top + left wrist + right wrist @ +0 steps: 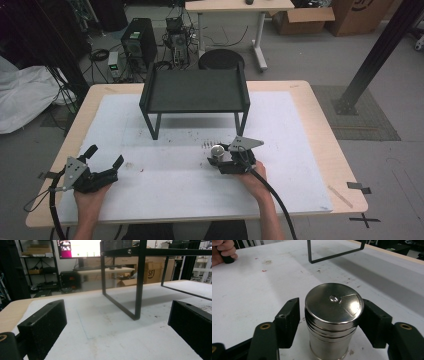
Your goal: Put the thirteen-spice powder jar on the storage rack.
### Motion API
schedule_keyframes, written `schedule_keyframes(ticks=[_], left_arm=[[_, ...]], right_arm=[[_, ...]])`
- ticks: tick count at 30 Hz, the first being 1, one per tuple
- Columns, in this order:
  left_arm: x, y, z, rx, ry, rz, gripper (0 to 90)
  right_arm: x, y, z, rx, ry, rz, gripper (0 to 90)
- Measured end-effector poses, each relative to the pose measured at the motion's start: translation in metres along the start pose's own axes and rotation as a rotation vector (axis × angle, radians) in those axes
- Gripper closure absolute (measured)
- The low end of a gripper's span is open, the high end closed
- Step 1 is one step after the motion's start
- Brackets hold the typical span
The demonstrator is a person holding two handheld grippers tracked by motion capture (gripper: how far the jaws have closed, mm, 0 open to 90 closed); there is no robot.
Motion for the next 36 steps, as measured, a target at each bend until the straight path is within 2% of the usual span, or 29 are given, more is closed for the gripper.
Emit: schedule_keyframes(ticks=[10,36], left_arm=[[-0.0001,-0.0002,0.0001,0.0,0.0,0.0,2.5],[0.0,-0.0003,-0.0003,0.005,0.001,0.0,2.9]], right_arm=[[-0.0005,0.0017,-0.0004,-0.009,-0.015,-0.002,48.4],[-0.0011,0.0016,-0.001,-0.019,-0.013,-0.012,48.9]])
Point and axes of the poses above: each handheld gripper's, and its own axes: y roughly backward along the jaws, z roughly out of its top, x roughly to its left, the point moved 8 cm from there along -y, roughly forward along the jaws, and after that the axes turned 8 degrees about -y, right-handed, at the moved point
